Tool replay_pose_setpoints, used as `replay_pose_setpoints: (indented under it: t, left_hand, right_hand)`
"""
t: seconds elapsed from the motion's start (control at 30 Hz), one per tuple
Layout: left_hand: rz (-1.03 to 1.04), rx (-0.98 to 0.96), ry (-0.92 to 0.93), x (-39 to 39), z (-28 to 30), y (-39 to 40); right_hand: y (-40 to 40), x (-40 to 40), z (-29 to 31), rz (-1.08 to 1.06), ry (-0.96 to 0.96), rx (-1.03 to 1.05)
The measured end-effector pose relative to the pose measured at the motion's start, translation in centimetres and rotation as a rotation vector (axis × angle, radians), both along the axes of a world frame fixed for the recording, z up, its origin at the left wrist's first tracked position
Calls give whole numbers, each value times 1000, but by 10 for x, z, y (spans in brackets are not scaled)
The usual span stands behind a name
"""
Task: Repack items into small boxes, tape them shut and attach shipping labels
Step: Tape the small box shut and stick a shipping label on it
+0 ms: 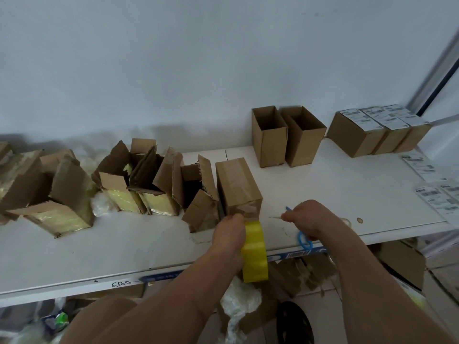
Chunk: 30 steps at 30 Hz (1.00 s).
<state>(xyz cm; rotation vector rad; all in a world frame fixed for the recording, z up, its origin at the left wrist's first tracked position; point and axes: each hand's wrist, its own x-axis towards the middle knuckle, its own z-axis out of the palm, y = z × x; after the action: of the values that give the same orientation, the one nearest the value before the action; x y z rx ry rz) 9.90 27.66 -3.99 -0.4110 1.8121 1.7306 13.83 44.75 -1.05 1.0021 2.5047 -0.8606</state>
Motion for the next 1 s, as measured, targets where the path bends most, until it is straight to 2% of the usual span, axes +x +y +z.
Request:
replay_pose_setpoints:
  t: [0.07, 0.23, 0.3, 0.37, 0.4, 0.5, 0.7, 1.0]
  left_hand:
    - [-4, 2, 8, 1, 0, -1]
    - [-19, -36, 38, 0, 3, -7]
    - [-32, -52, 48, -2, 4, -9]
    - [-50, -58, 53, -3, 4, -9]
    - [-57, -67, 53, -4, 3, -9]
    - [-92, -100, 55, -7, -2, -10]
    - [-135, -137, 54, -8, -6, -25]
    - [-183, -157, 264, -8, 9, -55]
  right_hand:
    - [-1, -2, -13, -71, 69, -18]
    - [-15, -8, -26, 29, 127, 148]
    - [-20, -9, -19, 91, 317, 274]
    - [-26, -13, -9, 230, 585, 243]
    - [-31, -17, -6, 313, 642, 191]
    - [-42, -29, -18, 499, 584, 104]
    - [-39, -40, -40, 415, 662, 66]
    - [-46, -44, -44, 438, 671, 198]
